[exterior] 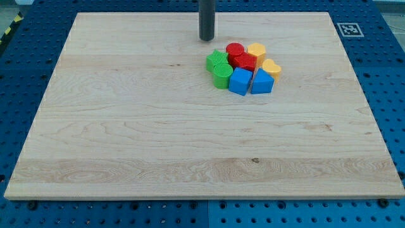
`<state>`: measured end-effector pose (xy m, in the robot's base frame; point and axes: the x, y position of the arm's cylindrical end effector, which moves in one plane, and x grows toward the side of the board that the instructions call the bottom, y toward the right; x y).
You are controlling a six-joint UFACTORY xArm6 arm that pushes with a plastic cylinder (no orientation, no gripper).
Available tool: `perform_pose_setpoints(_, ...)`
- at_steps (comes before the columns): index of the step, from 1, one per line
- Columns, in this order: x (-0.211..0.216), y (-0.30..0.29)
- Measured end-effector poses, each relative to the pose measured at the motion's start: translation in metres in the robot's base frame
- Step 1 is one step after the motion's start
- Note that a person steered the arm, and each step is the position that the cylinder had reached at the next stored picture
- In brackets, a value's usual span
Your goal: Move the arm towards the top center
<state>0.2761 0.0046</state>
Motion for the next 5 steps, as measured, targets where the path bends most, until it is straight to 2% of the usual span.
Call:
perform_pose_setpoints(4,-0.006,-0.004)
perform_pose_setpoints(5,-0.006,-0.028)
